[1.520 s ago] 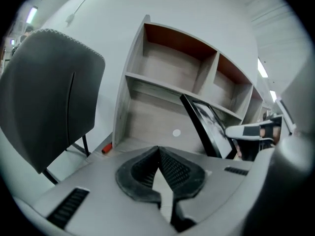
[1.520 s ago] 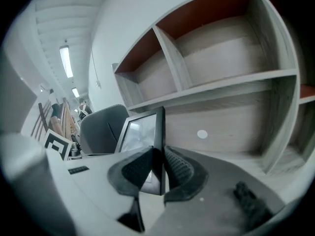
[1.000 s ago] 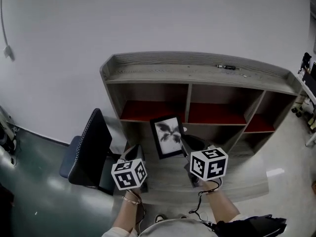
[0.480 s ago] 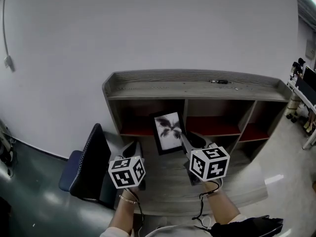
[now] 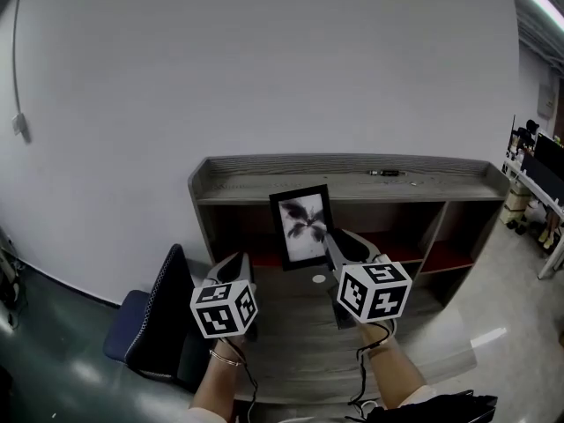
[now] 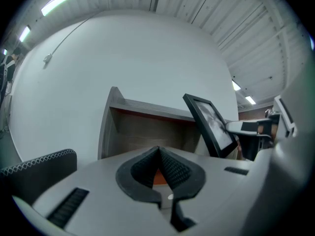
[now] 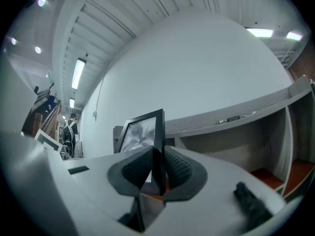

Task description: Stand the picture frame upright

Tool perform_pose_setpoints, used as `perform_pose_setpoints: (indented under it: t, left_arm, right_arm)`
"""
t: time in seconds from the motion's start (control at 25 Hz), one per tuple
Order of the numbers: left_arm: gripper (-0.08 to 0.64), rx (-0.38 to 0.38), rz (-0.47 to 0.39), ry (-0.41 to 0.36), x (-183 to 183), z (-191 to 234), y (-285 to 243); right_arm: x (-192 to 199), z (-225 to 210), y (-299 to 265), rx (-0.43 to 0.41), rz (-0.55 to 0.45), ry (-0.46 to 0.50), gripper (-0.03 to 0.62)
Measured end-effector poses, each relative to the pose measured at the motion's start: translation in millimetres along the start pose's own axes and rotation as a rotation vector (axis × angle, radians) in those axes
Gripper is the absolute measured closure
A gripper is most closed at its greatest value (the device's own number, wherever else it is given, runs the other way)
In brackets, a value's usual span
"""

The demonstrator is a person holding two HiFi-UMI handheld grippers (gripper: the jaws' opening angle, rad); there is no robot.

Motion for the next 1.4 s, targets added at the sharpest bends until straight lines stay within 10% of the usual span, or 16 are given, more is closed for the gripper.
perform_pose_setpoints:
  t: [1.4]
  left_arm:
    - [0.548, 0.027, -0.164, -0.091, -139.2, 9.3, -79.1]
  right_arm:
    - [-96.5, -29.2, -83.7, 0.129, -0.169, 0.031, 0.506]
Point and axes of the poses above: the fingertips, and each gripper's own axes: y backward along the fingers, z to its left, x out of its underside, the point moved 10 cm from there along y, backward along the fingers, and after that the axes turned 8 degrees about -z, right-handed, at the moved point
